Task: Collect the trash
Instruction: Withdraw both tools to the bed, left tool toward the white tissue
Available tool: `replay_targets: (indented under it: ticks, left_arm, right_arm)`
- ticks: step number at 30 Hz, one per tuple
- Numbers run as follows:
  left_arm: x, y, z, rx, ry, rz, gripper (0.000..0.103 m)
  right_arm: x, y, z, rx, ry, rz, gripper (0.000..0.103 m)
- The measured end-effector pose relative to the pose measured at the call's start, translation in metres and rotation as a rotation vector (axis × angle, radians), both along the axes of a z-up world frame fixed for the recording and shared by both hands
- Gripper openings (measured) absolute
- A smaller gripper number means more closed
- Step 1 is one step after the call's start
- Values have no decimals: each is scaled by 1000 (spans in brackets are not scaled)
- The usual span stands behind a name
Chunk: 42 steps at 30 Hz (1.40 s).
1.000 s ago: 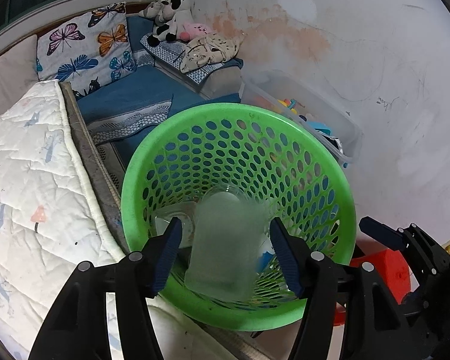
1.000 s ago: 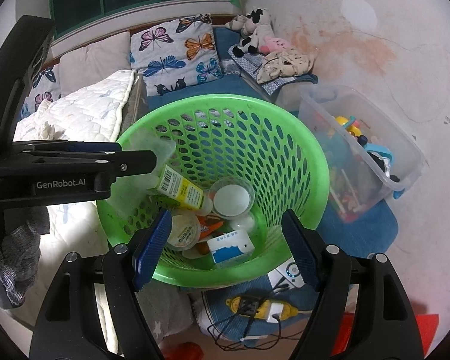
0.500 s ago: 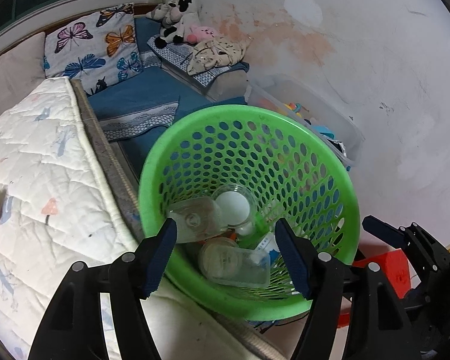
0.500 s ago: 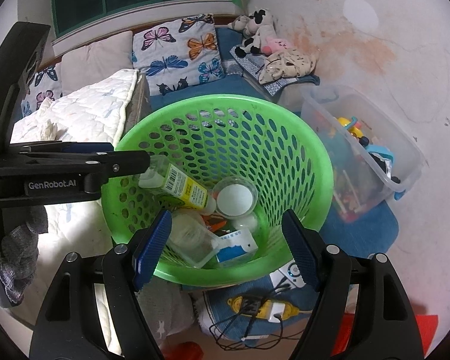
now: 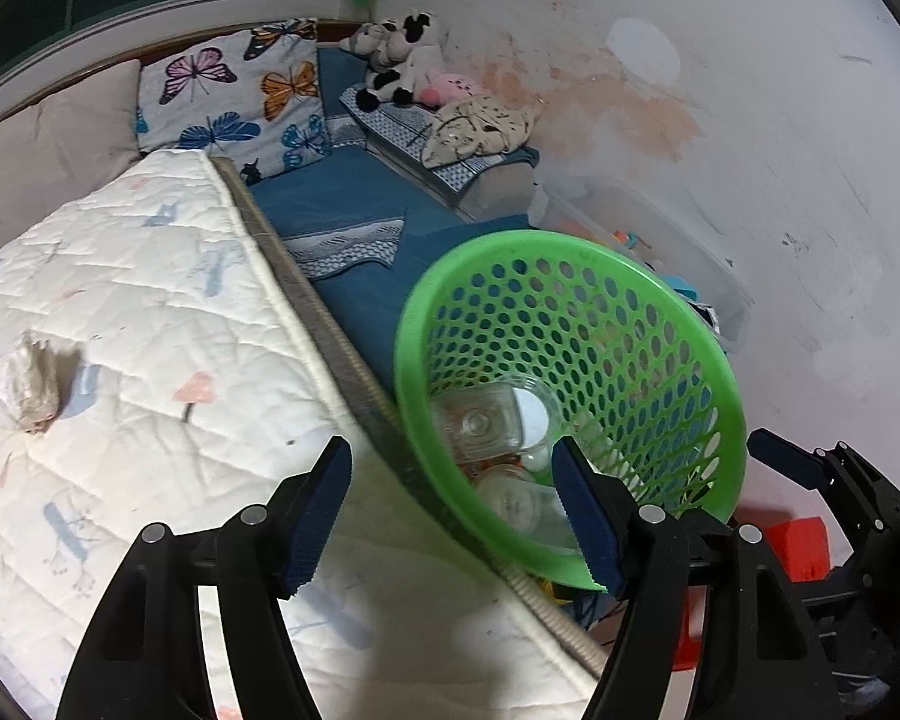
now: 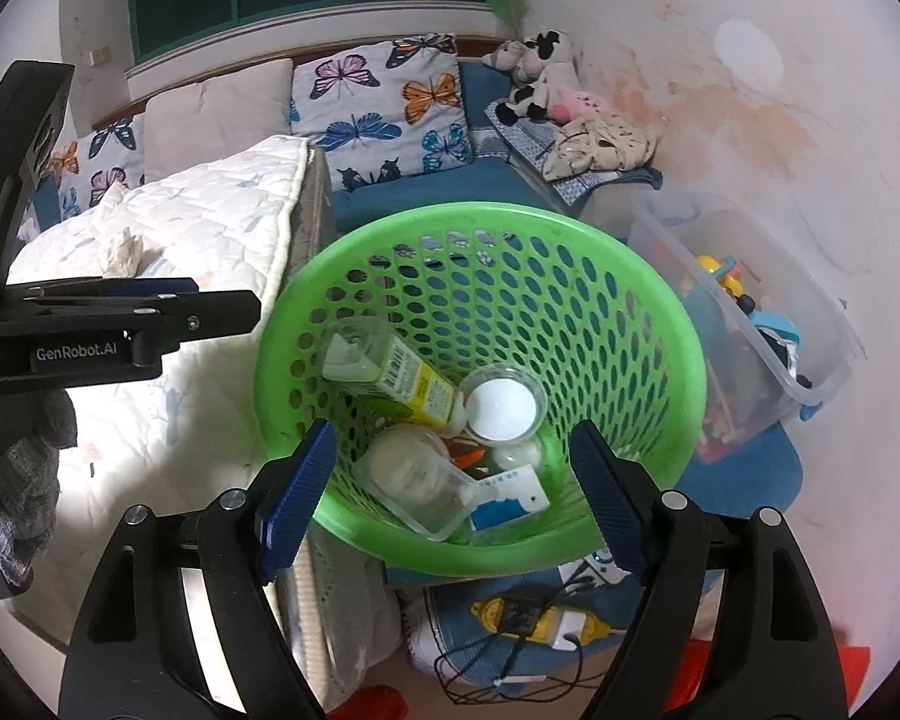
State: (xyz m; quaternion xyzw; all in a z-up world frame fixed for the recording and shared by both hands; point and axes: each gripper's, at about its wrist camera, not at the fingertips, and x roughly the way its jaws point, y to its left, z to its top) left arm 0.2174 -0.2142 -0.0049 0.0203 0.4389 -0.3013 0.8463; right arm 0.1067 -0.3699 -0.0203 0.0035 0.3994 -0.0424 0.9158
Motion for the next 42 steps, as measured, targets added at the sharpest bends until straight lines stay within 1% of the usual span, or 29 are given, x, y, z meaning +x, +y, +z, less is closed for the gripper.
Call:
replay_targets:
  ticks: [2,13,22,28,35,42]
  left_arm:
    - [0,8,2,0,-6,11,71]
    - [0,47,6,3,-27,78,74]
    - [4,77,7,44,-62,155,74]
    - [2,98,13,85,-119,217,75]
    - [6,118,17,118,-159,282,76]
    - [10,134,14,130,-165,320,76]
  right_arm:
    - [0,3,1,-3,-2,7,81]
    - [6,31,6,-20,-15,61,83]
    - [17,55,4,-16,-11,113,83]
    - [25,70,3,-15,-3,141,83]
    - [31,86,2,-14,1,174,83]
    - [37,101,2,1,0,202,83]
